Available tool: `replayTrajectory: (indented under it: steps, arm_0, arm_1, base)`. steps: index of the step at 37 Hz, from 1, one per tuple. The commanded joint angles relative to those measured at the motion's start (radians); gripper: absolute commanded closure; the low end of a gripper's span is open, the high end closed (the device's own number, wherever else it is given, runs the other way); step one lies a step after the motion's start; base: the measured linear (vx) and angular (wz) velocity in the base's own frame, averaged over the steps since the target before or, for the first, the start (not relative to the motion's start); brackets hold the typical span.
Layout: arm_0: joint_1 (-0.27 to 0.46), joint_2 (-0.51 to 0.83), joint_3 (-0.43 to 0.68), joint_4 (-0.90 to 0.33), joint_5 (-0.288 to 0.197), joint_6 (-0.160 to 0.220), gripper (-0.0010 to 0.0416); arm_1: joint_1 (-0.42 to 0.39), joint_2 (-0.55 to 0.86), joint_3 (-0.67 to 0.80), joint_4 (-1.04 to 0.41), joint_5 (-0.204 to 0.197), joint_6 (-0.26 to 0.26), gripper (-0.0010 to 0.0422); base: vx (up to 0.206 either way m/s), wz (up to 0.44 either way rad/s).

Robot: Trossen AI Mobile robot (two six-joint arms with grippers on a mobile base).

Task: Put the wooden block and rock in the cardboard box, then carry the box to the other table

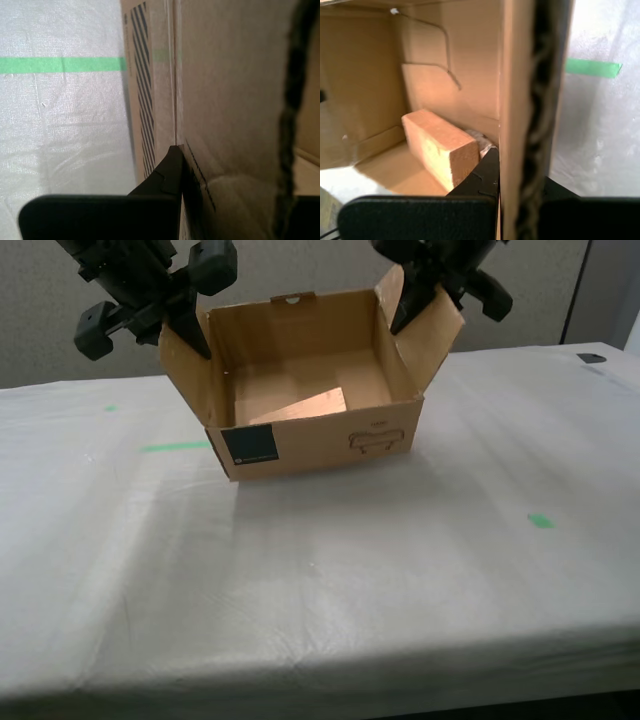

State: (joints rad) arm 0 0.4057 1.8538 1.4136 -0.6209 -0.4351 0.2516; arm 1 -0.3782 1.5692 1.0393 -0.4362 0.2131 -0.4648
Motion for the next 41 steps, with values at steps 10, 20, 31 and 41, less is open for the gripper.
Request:
replayTrajectory:
  steps: [10,20,31,41]
  arm_0:
    - [0.003,0.177,0.222,-0.115,-0.012,0.002,0.0407]
    - [0.003,0.202,0.269,-0.142,-0.012,-0.016,0.0406]
    - [0.003,0.203,0.246,-0.137,0.045,-0.014,0.0406]
    - [0.002,0.203,0.240,-0.144,0.043,-0.016,0.0406]
  arm_1:
    - [0.004,0.068,0.027,0.013,-0.010,0.010,0.0413]
    - [0.006,0.145,0.093,0.009,-0.010,0.016,0.0412]
    - [0.026,0.147,0.134,0.006,-0.022,0.013,0.0413]
    - [0.036,0.187,0.169,-0.064,-0.023,0.029,0.0412]
  base:
    - [0.000,0.000]
    - [0.000,0.000]
    - [0.000,0.000]
    - [0.000,0.000]
